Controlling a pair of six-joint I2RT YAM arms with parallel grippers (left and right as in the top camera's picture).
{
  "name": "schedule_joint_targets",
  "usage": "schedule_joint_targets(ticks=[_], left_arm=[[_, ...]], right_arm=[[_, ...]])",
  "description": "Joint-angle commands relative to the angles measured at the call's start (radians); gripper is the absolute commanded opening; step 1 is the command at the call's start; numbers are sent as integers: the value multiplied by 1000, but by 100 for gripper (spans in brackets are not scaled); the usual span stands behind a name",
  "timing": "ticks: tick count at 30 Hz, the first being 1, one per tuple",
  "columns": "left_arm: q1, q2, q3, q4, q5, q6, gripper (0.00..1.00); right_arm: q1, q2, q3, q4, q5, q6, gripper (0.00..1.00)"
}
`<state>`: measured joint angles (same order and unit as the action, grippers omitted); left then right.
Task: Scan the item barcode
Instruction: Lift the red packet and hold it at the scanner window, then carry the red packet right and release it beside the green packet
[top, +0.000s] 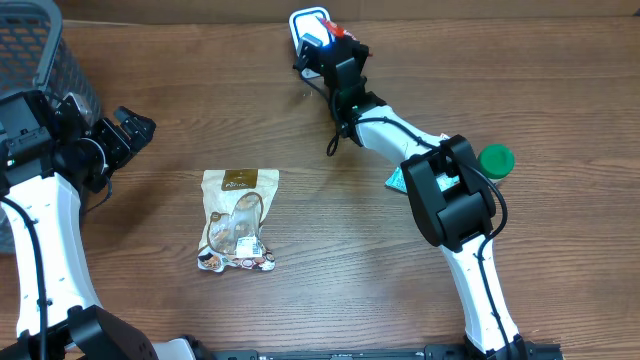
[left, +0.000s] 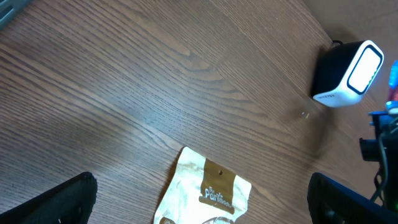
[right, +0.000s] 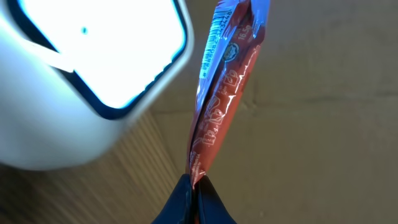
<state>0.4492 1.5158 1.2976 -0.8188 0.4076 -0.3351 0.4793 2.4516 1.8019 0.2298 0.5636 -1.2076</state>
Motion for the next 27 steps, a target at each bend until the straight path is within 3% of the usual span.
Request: schedule_joint_targets(ticks=[1, 6, 15, 21, 24, 27], left_arm=[[1, -16, 6, 1, 0, -5, 100], [1, -16, 6, 1, 0, -5, 100], [1, -16, 6, 1, 0, -5, 99], [1, -16, 6, 1, 0, -5, 100], [1, -16, 6, 1, 0, -5, 100], [1, -16, 6, 1, 0, -5, 100]], right_arm=[[11, 8, 26, -34, -26, 2, 3], [11, 8, 26, -104, -40, 3, 3], [49, -7, 26, -64, 49, -5, 3], [89, -100, 26, -92, 66, 8, 3], [108, -184, 26, -187, 59, 99, 3], [116, -302, 26, -365, 27, 279, 3]])
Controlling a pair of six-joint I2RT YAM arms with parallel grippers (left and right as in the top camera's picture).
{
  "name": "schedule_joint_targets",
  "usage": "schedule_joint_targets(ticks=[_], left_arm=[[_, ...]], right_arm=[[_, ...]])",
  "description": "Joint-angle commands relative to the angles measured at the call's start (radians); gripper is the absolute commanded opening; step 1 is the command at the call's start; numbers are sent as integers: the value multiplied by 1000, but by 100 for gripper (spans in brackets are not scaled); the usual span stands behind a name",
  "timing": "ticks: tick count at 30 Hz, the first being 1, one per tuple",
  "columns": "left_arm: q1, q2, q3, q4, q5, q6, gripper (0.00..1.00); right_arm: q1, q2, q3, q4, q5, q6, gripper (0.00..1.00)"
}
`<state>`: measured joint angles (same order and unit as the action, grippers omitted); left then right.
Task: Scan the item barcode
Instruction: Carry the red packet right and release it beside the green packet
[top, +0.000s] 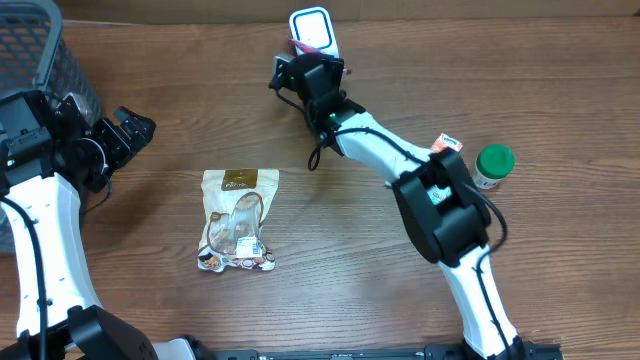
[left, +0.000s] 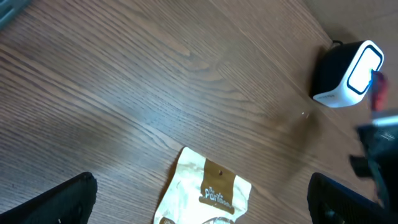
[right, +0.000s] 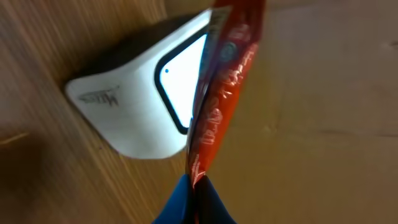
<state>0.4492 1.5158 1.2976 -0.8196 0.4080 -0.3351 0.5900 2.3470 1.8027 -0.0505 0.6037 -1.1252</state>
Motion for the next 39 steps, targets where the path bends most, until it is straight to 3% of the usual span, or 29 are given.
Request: schedule_joint_targets(ticks=[1, 7, 8, 12, 15, 19, 27, 29, 31, 32, 34, 39], left_arm=[[1, -16, 6, 2, 0, -5, 100], [1, -16, 6, 2, 0, -5, 100], [1, -16, 6, 2, 0, -5, 100], [1, -16, 6, 2, 0, -5, 100], [1, -16, 6, 2, 0, -5, 100], [1, -16, 6, 2, 0, -5, 100], [1, -16, 6, 2, 0, -5, 100], [1, -16, 6, 2, 0, -5, 99], [1, -16, 6, 2, 0, -5, 100], [1, -16, 6, 2, 0, -5, 99], [1, -16, 6, 2, 0, -5, 99], [1, -16, 6, 2, 0, -5, 100]], right_arm=[[5, -222, 25, -129, -21, 241, 3], [-3, -406, 25, -585, -64, 699, 3], [-15, -431, 25, -741, -80, 802, 3], [-63, -435, 14, -1080, -164, 979, 4], [-115, -430, -51, -1202, -284, 1083, 4], [-175, -430, -164, -1223, -299, 1152, 4], [-251, -429, -352, -1184, -299, 1156, 4], [-256, -429, -384, -1158, -299, 1156, 15], [-256, -429, -403, -1138, -299, 1163, 41], [-256, -429, -409, -1127, -299, 1170, 47], [-256, -429, -410, -1107, -300, 1185, 52], [-249, -428, -410, -1053, -352, 1239, 56]])
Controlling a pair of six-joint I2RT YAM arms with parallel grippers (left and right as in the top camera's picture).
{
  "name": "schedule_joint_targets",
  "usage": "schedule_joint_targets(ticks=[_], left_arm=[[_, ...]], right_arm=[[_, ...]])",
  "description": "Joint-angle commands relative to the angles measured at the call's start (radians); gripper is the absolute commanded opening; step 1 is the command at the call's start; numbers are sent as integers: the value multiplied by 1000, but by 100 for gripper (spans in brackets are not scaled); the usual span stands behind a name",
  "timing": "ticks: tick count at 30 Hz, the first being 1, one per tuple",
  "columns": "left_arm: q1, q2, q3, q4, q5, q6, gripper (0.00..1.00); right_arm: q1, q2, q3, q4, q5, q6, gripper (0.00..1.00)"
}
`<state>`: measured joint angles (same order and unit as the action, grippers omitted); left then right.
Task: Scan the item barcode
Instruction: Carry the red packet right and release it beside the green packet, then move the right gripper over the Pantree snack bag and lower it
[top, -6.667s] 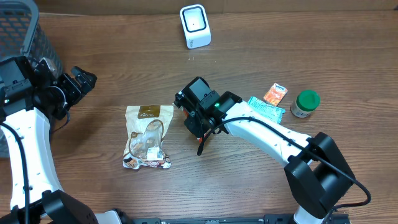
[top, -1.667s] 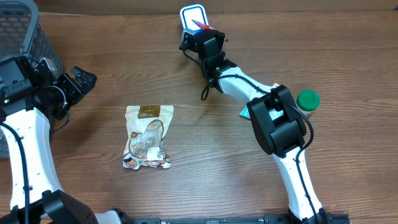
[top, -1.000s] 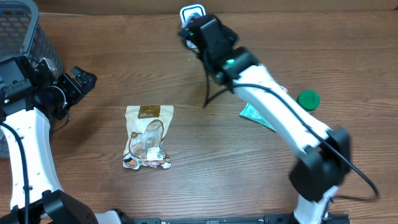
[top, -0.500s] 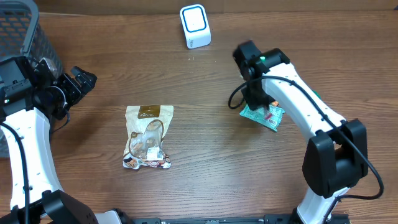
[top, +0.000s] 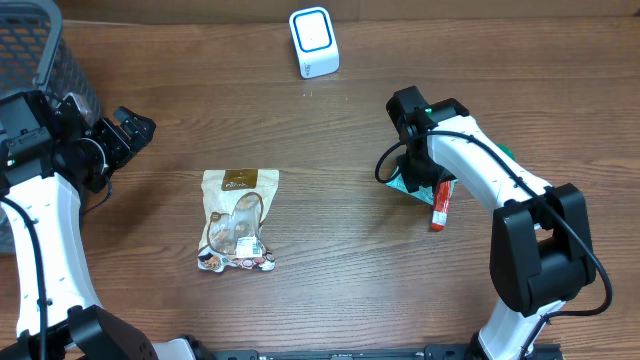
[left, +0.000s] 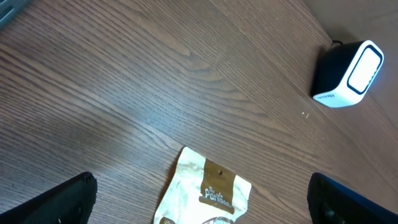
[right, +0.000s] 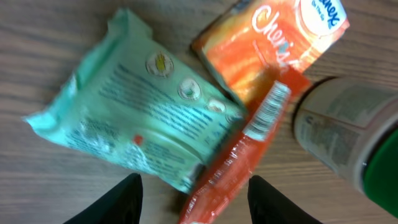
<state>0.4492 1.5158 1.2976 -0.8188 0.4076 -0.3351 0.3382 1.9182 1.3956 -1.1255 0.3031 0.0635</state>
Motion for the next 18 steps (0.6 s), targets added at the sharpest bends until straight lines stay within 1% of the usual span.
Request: schedule_joint_targets(ticks=[1, 6, 9, 13, 14, 16, 17, 18], left_arm=[[1, -16, 6, 1, 0, -5, 100], [1, -16, 6, 1, 0, -5, 100], [1, -16, 6, 1, 0, -5, 99], [1, -16, 6, 1, 0, -5, 99], [1, -16, 6, 1, 0, -5, 100], [1, -16, 6, 1, 0, -5, 100], [1, -16, 6, 1, 0, -5, 100], [1, -16, 6, 1, 0, -5, 100]], right_arm=[[6, 1, -3, 34, -92, 61, 56], [32, 1, -3, 139, -430, 134, 56], [81, 1, -3, 214, -602, 158, 57], [172, 1, -3, 270, -630, 177, 59], [199, 1, -3, 277, -630, 177, 63], [255, 1, -3, 295, -623, 177, 79], [281, 1, -3, 306, -607, 179, 100], [310, 2, -3, 322, -577, 189, 100]])
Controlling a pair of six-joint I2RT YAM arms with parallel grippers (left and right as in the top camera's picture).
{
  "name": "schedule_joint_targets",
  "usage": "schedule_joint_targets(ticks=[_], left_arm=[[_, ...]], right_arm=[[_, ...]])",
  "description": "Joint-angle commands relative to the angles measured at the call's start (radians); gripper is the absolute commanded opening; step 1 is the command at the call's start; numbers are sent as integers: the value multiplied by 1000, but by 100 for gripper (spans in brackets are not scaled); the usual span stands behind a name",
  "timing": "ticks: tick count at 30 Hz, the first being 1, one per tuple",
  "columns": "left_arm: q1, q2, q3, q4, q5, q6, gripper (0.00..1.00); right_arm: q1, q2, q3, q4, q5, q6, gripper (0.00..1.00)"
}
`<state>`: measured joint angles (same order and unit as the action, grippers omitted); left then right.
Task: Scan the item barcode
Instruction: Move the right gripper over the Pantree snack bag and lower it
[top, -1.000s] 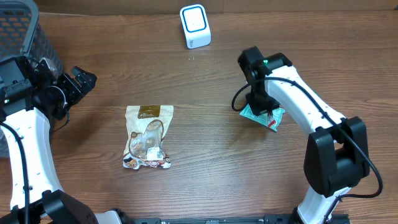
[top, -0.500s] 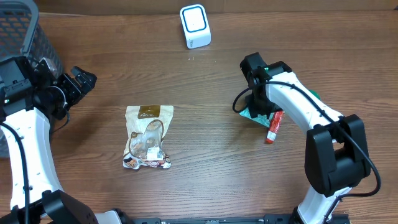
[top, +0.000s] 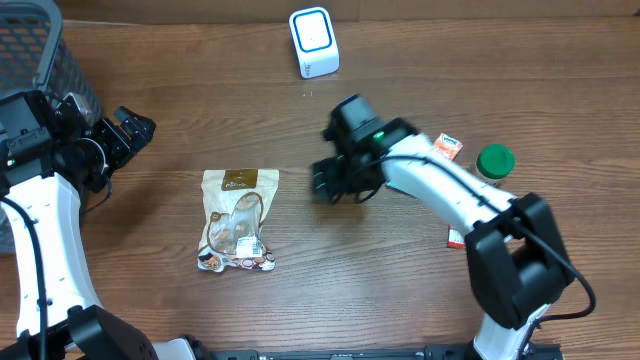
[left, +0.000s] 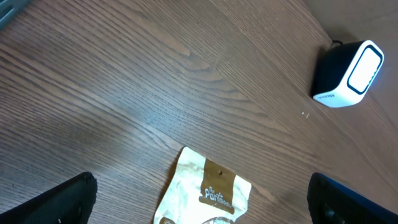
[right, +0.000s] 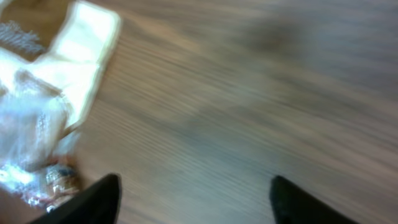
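Note:
A white barcode scanner (top: 313, 41) stands at the back edge of the table, and the left wrist view catches it too (left: 348, 73). A cream-and-brown snack bag (top: 238, 218) lies flat left of centre. My right gripper (top: 323, 183) is open and empty just right of the bag; its blurred wrist view has the bag (right: 37, 118) at the left, beside the gripper (right: 196, 199). The red packet (top: 455, 238) lies on the table at the right. My left gripper (top: 128, 133) is open at the far left, with the bag (left: 208, 193) between its fingers' lines of view.
A wire basket (top: 30, 45) stands at the back left corner. An orange pack (top: 447, 147) and a green-lidded bottle (top: 494, 162) sit at the right, beyond the right arm.
My right gripper has moved from over the pile of items at the right to the middle of the table, next to the snack bag. It is still open. The left arm has not moved.
My right gripper held the red packet shut in its fingers beside the scanner's lit window, then in front of that window. Later the packet lay among the items at the right and the gripper was open above it. Now the gripper is by the snack bag.

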<state>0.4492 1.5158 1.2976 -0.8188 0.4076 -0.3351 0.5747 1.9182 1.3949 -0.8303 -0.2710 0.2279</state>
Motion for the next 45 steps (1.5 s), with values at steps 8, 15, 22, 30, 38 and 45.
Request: schedule_joint_targets(ticks=[8, 15, 22, 30, 38, 45], left_arm=[[1, -16, 6, 1, 0, -5, 100], [1, -16, 6, 1, 0, -5, 99], [1, -16, 6, 1, 0, -5, 99], [1, -16, 6, 1, 0, -5, 99], [1, -16, 6, 1, 0, -5, 100], [1, -16, 6, 1, 0, -5, 100]], right_arm=[[274, 7, -3, 197, 146, 64, 100], [383, 8, -3, 368, 285, 117, 100], [392, 15, -3, 465, 270, 174, 28], [399, 130, -3, 535, 270, 222, 12], [349, 167, 18, 380, 486, 275, 11], [261, 124, 33, 123, 570, 485, 11]])
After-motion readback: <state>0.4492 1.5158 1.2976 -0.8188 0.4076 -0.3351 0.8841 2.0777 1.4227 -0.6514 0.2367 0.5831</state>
